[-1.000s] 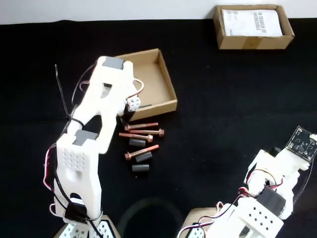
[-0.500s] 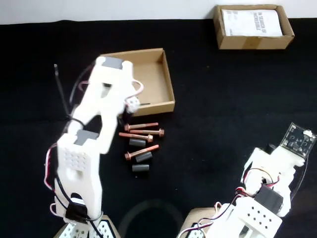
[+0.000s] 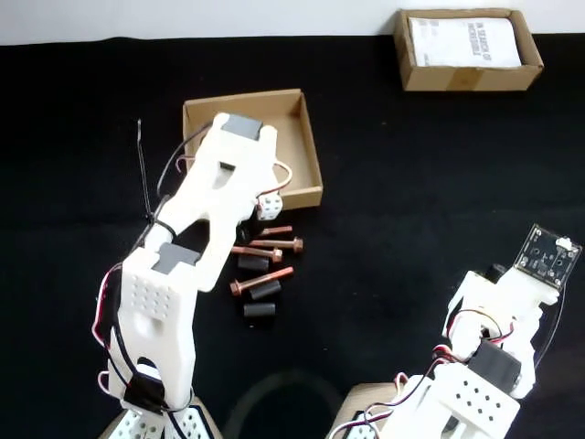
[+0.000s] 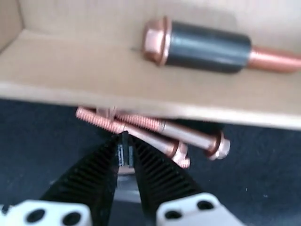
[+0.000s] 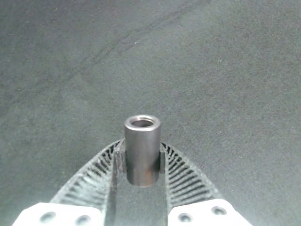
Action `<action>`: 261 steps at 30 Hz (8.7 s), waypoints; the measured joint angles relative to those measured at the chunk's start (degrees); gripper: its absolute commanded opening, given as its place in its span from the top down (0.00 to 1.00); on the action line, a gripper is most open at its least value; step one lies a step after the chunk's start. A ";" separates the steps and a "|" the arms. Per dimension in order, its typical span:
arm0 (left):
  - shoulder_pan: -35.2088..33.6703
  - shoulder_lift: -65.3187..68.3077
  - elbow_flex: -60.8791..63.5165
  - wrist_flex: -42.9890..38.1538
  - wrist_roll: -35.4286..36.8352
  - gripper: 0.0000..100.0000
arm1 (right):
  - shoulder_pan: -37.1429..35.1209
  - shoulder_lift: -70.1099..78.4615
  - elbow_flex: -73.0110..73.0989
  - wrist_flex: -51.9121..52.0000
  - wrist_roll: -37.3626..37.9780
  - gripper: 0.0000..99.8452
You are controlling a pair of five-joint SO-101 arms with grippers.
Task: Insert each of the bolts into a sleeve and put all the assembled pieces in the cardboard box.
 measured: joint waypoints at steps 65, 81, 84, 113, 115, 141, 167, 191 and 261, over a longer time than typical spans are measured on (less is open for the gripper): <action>-1.76 4.48 -0.18 -8.70 13.71 0.83 | -0.09 -0.18 2.99 -0.18 0.26 0.99; -4.84 10.02 -4.04 -8.18 15.30 0.83 | -0.09 -0.18 2.99 -0.18 0.26 0.99; -5.71 10.02 -4.04 -8.18 15.30 0.83 | -0.09 -0.18 2.99 -0.18 0.26 0.99; -12.22 10.11 -4.57 -7.91 15.47 0.99 | -4.04 -0.18 3.16 -1.76 0.35 0.99; -12.22 10.11 -4.57 -7.82 15.47 0.99 | -4.04 -0.18 3.16 -1.76 0.35 0.99; -1.41 6.07 -36.22 7.21 -6.07 0.99 | -35.08 -0.18 -3.16 -4.31 -13.19 0.99; 13.71 -60.31 15.82 -10.37 -21.63 0.99 | -56.70 -0.18 -3.16 -4.31 -13.36 0.99; 19.16 -83.69 63.47 -53.98 -21.54 0.99 | -60.40 -0.18 -3.16 -4.48 -13.36 0.99; 16.97 -85.98 17.49 1.58 -18.64 0.99 | -44.31 22.15 -42.37 1.85 -13.36 0.99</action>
